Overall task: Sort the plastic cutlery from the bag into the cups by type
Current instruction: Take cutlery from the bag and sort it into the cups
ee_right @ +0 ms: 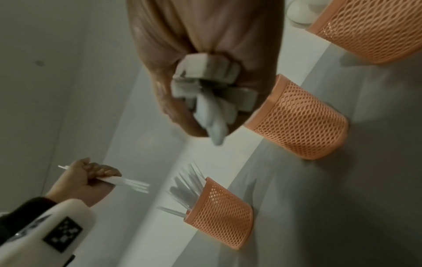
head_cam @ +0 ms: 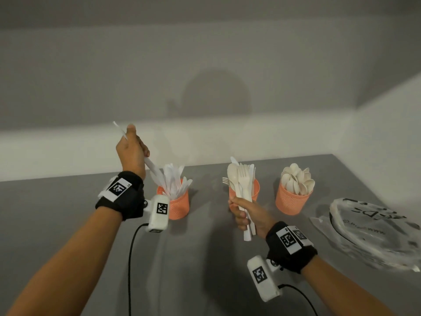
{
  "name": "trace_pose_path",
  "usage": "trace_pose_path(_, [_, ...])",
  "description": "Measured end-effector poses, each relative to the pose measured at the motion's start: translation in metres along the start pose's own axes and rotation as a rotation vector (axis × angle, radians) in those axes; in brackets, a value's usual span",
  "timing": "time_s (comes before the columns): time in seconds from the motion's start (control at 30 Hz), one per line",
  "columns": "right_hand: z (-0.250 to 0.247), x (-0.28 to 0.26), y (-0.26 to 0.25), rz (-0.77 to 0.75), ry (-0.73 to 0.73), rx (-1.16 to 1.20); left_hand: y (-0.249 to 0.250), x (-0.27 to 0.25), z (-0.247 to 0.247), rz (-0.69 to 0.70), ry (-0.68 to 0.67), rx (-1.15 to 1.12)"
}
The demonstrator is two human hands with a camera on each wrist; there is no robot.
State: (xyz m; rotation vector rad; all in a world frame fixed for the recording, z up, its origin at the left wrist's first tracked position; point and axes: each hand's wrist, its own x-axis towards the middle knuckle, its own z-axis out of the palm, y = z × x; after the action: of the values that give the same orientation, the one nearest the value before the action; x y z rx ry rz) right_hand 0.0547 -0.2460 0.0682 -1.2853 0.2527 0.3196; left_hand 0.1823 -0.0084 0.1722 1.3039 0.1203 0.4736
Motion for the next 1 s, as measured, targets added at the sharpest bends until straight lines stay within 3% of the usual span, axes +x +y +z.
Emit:
trace_pose_path(0.17, [0.01, 0.005, -0.006, 0.025, -0.011, -0.008, -0.037, 0.007, -0.008, 0.07, -0.093, 0.243])
trace_pose_path(0.37, [0.021, 0.012, -0.01, 0.068, -0.021, -0.016, -0.093, 0.007, -0.021, 0.024, -0.303, 0.365])
trace_pose_path(0.47, [0.024, 0.019, -0.007, 0.092, -0.024, -0.03, -0.105, 0.002, -0.026, 0.111, -0.344, 0.45])
trace_pose_path(0.63, [0.03, 0.028, -0.007, 0.11, -0.045, -0.025, -0.107, 0.008, -0.029, 0.291, -0.289, 0.591])
trace_pose_path(0.73, [0.034, 0.03, -0.007, 0.103, -0.06, -0.015, -0.105, 0.011, -0.03, 0.371, -0.364, 0.779])
trace_pose_path(0.9, [0.037, 0.031, -0.006, 0.113, -0.075, 0.02, -0.096, 0.0, -0.036, 0.279, -0.54, 0.966])
trace_pose_path(1.0, [0.038, 0.033, -0.004, 0.112, -0.085, 0.046, -0.098, -0.011, -0.042, 0.239, -0.576, 1.037])
